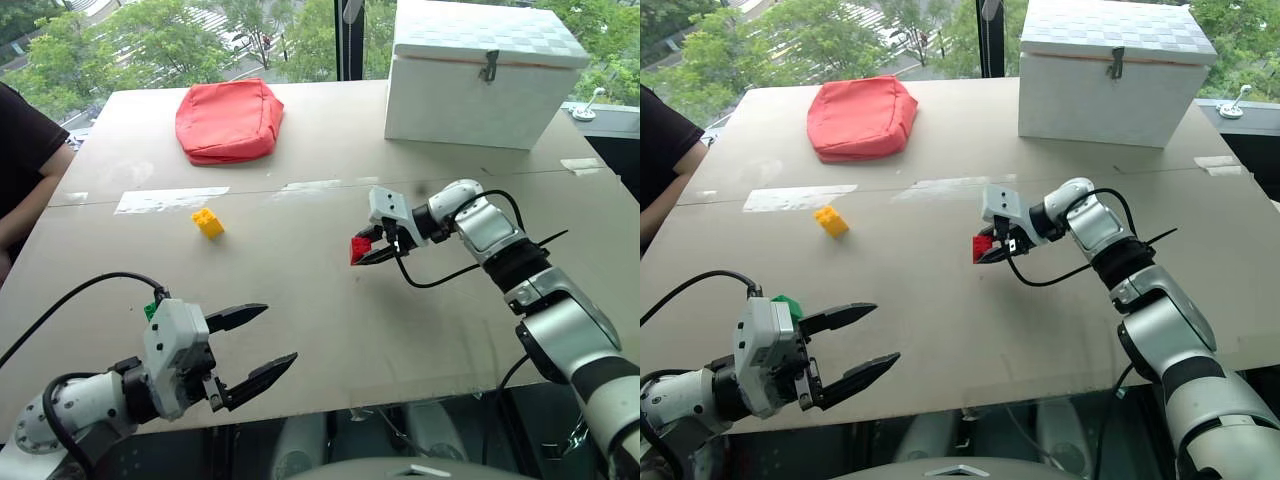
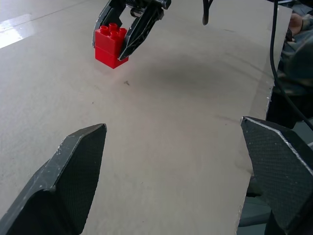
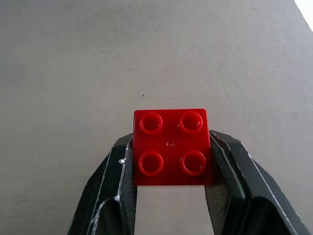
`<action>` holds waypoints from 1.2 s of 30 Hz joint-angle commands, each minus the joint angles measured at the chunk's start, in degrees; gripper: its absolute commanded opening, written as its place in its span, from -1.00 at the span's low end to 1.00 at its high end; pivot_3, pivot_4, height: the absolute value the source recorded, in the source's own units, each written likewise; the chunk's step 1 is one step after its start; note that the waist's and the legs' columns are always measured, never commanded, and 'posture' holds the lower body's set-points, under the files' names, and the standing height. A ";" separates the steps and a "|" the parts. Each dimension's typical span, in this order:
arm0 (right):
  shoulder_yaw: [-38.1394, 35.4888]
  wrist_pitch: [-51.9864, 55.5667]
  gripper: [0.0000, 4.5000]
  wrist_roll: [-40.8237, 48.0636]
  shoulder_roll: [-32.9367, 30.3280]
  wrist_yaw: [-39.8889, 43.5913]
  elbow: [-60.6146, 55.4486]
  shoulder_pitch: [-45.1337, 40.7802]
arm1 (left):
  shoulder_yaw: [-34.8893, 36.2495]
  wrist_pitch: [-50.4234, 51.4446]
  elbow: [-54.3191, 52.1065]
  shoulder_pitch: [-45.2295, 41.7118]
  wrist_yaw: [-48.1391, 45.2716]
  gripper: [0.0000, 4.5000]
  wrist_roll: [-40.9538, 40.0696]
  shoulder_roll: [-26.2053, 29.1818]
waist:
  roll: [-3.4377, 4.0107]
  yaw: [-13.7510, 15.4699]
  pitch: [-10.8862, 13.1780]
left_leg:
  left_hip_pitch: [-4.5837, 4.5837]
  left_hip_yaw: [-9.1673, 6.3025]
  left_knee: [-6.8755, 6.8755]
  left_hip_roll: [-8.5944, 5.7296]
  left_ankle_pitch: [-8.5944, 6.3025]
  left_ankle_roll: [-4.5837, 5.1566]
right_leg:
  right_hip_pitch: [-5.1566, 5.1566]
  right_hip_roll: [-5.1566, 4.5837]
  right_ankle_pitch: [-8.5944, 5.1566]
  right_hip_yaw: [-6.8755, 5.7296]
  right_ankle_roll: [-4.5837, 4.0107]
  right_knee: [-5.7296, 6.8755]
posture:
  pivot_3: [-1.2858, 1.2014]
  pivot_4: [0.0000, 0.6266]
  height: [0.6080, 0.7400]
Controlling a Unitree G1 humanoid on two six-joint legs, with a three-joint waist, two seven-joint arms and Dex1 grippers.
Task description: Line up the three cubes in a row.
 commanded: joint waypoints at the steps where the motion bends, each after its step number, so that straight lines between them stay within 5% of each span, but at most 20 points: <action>1: -1.33 -2.29 -0.40 -2.01 0.73 1.46 2.79 -2.20 | 1.94 -1.49 -2.17 0.73 -0.60 1.00 -0.22 -0.28 | 0.01 0.14 0.01 | 0.00 -0.01 0.00 0.00 0.00 -0.01 | 0.00 0.00 0.00 -0.01 0.00 0.00 | 0.03 -0.52 1.00; 21: -3.49 -5.66 -0.40 -6.75 0.74 3.78 6.59 -1.90 | -0.02 -0.89 -1.64 -1.66 -0.25 1.00 0.01 0.44 | 0.02 0.09 0.01 | 0.00 -0.01 0.00 0.00 0.02 -0.08 | -0.02 0.01 0.03 0.00 -0.05 0.03 | 0.03 -0.52 1.00; 22: -3.51 -5.66 0.07 -6.90 0.79 3.83 6.68 -1.86 | -0.01 -0.80 -1.66 -1.77 -0.22 1.00 -0.05 0.48 | 0.02 0.09 0.01 | 0.00 -0.01 0.00 0.00 0.02 -0.08 | -0.02 0.01 0.03 -0.01 -0.05 0.03 | 0.03 -0.52 1.00; 27: -3.93 -5.95 0.97 -7.15 1.14 3.98 6.92 -1.59 | 0.15 -0.51 -1.85 -1.63 -0.02 1.00 -0.18 0.47 | 0.02 0.07 0.01 | 0.00 0.00 0.00 0.00 0.02 -0.09 | -0.02 0.01 0.03 0.01 -0.05 0.03 | 0.03 -0.52 1.00; 36: -7.21 -5.45 0.97 -4.89 -0.95 5.66 0.46 0.16 | 2.91 -1.06 0.06 -0.28 0.46 1.00 0.08 -0.66 | 0.02 0.10 0.01 | 0.00 -0.01 0.00 0.00 0.02 -0.09 | -0.02 0.01 0.03 0.00 -0.05 0.03 | 0.03 -0.52 1.00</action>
